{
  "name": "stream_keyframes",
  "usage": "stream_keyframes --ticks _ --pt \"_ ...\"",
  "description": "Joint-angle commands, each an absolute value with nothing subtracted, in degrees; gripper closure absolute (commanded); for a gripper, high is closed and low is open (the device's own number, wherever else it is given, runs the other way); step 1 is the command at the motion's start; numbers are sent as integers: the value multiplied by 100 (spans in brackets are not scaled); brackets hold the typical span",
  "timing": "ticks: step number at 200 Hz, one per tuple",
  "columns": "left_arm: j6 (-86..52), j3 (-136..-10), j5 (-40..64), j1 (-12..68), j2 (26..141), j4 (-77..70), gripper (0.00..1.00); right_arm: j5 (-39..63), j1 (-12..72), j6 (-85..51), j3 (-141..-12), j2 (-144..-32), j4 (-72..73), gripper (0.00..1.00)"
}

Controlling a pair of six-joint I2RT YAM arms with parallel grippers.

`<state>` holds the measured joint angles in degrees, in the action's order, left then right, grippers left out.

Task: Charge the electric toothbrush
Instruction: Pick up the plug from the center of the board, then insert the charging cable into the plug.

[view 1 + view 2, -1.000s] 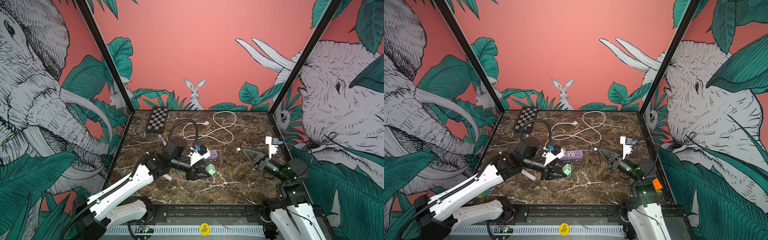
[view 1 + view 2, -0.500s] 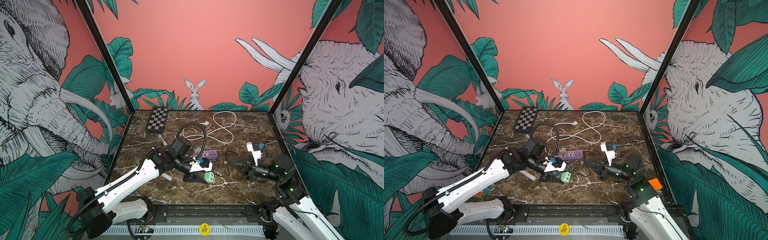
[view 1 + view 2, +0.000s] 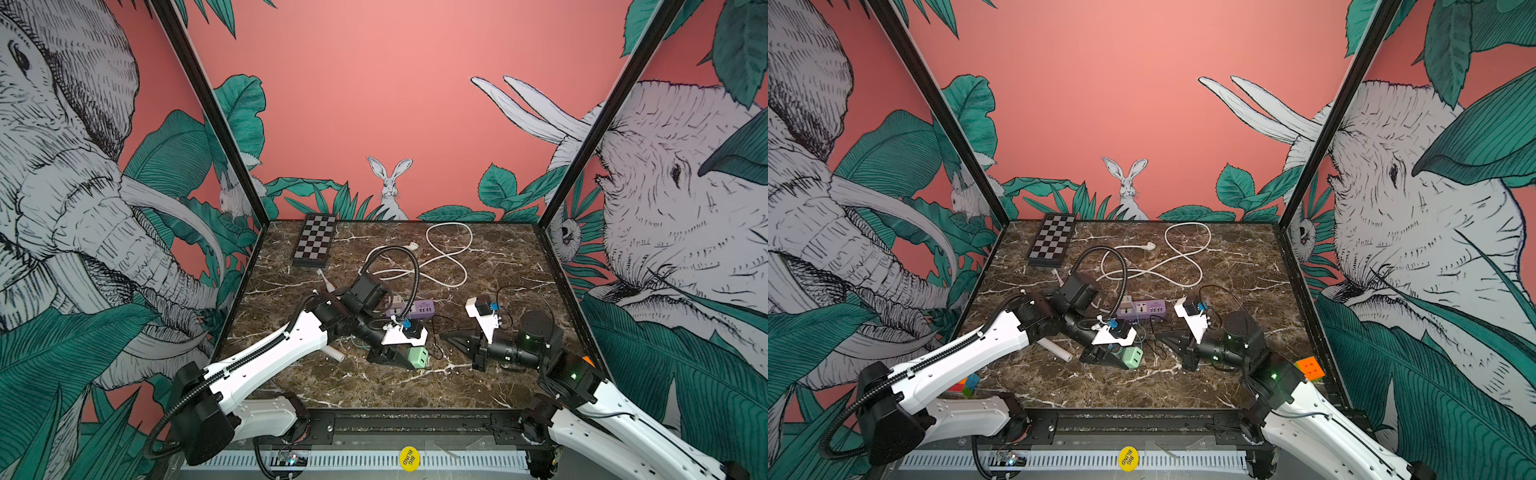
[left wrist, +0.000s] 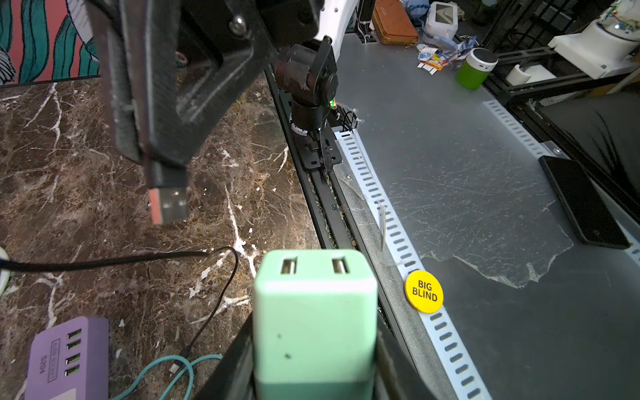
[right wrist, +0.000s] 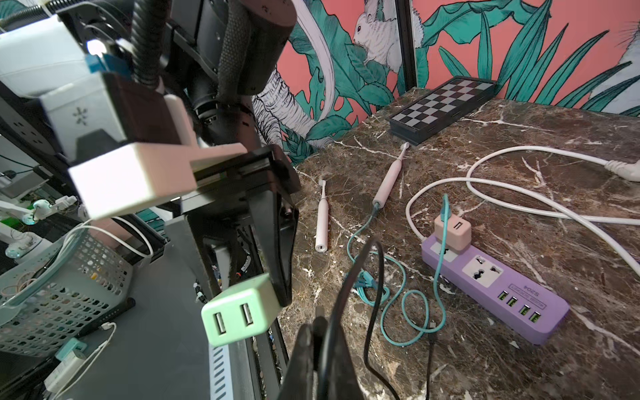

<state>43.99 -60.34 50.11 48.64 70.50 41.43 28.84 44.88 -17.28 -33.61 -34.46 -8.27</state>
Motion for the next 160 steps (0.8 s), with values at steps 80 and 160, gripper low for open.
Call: stream_keyframes --ticks 80,160 --pt "3903 -6374 5083 4834 7294 4303 100 2390 5133 -1610 -3214 -3445 -24 100" --pt "3900 -6276 4887 4834 7121 4228 100 2943 5142 -1636 -3255 -3620 -106 100"
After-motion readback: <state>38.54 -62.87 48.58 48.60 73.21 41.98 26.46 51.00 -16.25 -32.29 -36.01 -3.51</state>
